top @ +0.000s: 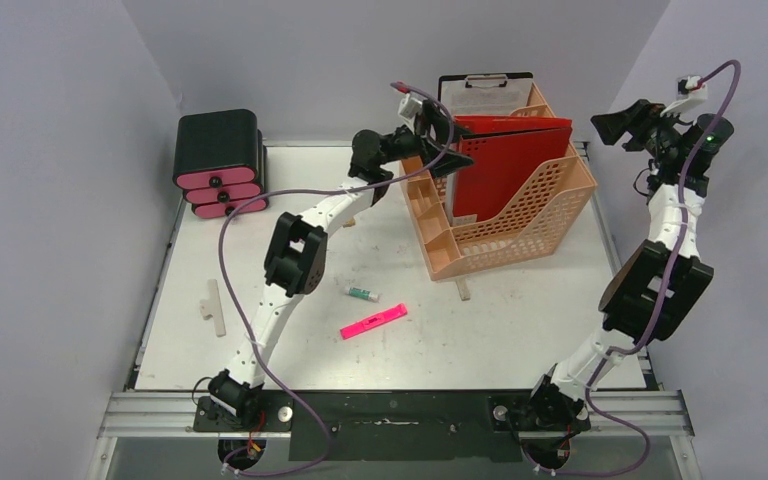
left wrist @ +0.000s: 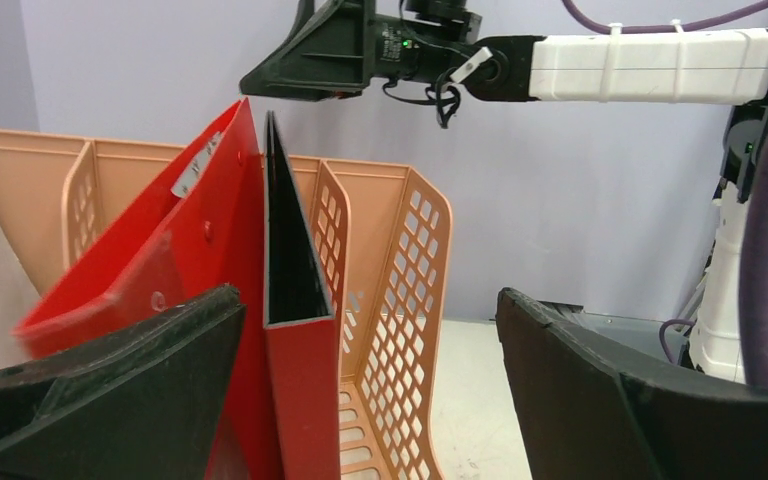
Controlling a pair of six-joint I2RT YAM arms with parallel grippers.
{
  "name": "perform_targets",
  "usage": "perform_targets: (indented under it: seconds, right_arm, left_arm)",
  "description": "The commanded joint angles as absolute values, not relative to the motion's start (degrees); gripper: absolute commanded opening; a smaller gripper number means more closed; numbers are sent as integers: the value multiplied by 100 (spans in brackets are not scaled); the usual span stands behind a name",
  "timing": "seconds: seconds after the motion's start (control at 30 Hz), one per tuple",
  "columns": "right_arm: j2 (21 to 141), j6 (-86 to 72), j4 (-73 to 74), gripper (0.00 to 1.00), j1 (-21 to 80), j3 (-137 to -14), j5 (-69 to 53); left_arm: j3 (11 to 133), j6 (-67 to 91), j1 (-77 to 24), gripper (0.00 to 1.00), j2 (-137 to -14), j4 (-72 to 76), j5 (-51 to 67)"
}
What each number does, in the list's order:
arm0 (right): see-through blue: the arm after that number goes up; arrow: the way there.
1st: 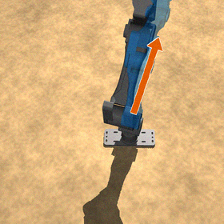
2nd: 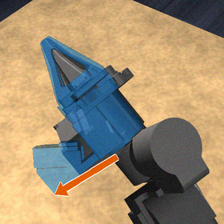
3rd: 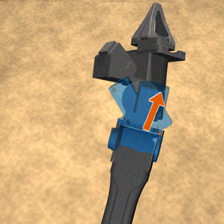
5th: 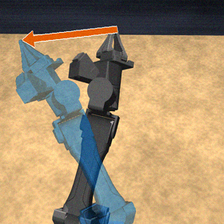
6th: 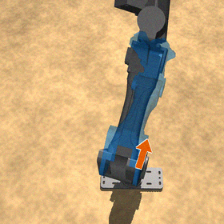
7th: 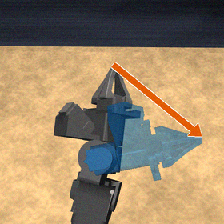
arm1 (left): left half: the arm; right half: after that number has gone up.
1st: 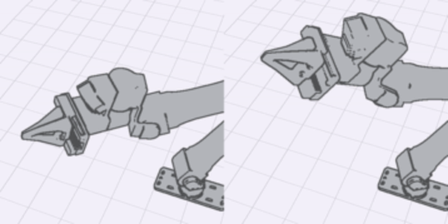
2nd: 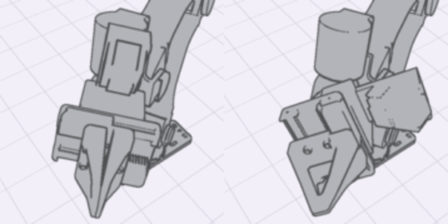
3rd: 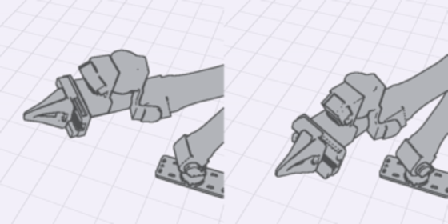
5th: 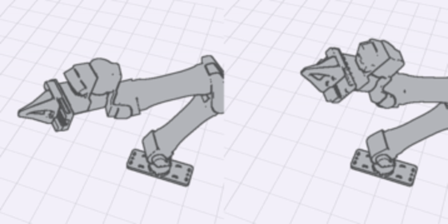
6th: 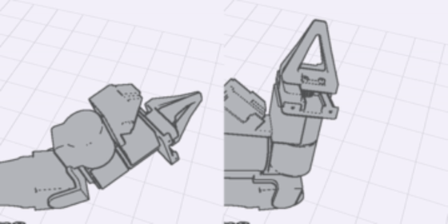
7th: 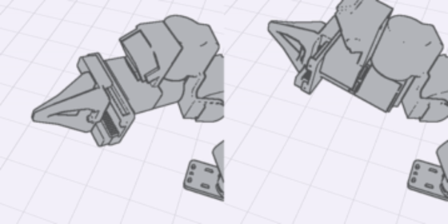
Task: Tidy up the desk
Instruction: Place the folder in the storage box, then move the storage box to the center of the board.
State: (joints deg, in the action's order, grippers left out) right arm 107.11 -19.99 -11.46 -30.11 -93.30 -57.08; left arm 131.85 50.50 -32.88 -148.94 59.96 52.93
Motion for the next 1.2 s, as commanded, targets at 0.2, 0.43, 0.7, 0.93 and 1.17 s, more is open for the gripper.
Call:
perform_targets:
  seconds: [0.2,0.43,0.7,0.93,1.17]
  right_arm:
    - [9139,-395,340,85,-3068,-9045,-5471]
    - [8578,1376,2549,85,-2676,-9048,-4410]
    - [8660,1809,3203,81,-2166,-9055,-3345]
    - [9326,2070,3691,79,-2153,-9526,-3139]
    - [9899,1973,3867,61,-2106,-9945,-3177]
  left_arm:
    - [12614,4313,-2695,96,-13056,4730,5798]
    - [10639,3442,-1999,96,-11450,3547,6270]
    - [8617,-707,-1482,96,-9242,-822,4734]
    - [5968,-1784,-1192,96,-7164,-941,3575]
    - [5086,-2130,-441,96,-6229,-1125,3588]
